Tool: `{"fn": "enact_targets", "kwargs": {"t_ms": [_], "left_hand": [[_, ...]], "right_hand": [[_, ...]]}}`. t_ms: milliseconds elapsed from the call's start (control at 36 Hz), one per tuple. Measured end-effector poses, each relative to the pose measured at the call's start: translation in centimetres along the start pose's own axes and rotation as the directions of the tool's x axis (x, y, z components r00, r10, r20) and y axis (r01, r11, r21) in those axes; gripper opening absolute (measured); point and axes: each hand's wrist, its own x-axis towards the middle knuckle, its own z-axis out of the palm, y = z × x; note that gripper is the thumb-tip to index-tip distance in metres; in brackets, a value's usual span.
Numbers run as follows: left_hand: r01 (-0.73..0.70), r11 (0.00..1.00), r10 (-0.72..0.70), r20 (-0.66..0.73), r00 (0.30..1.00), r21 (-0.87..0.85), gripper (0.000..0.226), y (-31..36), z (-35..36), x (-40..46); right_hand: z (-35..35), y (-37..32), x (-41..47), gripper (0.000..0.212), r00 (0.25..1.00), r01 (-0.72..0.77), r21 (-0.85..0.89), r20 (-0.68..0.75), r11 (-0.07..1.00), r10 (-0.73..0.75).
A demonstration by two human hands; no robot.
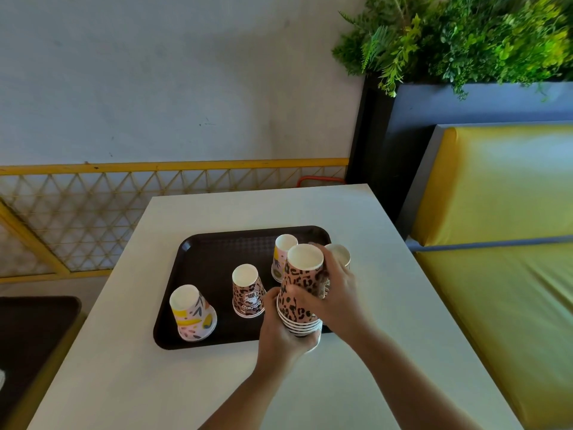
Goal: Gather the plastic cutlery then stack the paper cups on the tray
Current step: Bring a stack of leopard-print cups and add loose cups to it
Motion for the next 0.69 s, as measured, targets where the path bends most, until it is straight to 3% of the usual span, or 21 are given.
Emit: {"fn": "enact_targets", "kwargs": {"t_ms": [361, 472, 694], "left_hand": [[0.011, 1.0, -0.01, -0.008, 1.0, 0.014, 0.074, 0.2, 0.0, -0.4], [0.033, 0.999, -0.033, -0.005, 0.999, 0.009, 0.076, 0.0, 0.1, -0.4], [0.066, 0.998, -0.066, -0.001, 0.998, -0.013, 0.07, 0.1, -0.2, -0.3]], "right_hand": [[-1.1, -0.7, 0.5, 0.069, 0.993, -0.019, 0.083, -0.11, 0.996, 0.028], [-2.0, -0.8, 1.3, 0.048, 0.989, -0.011, 0.099, -0.147, 0.995, 0.026], [-4.7, -2.2, 3.5, 0.041, 0.975, 0.019, 0.252, -0.22, 0.968, 0.039]]}}
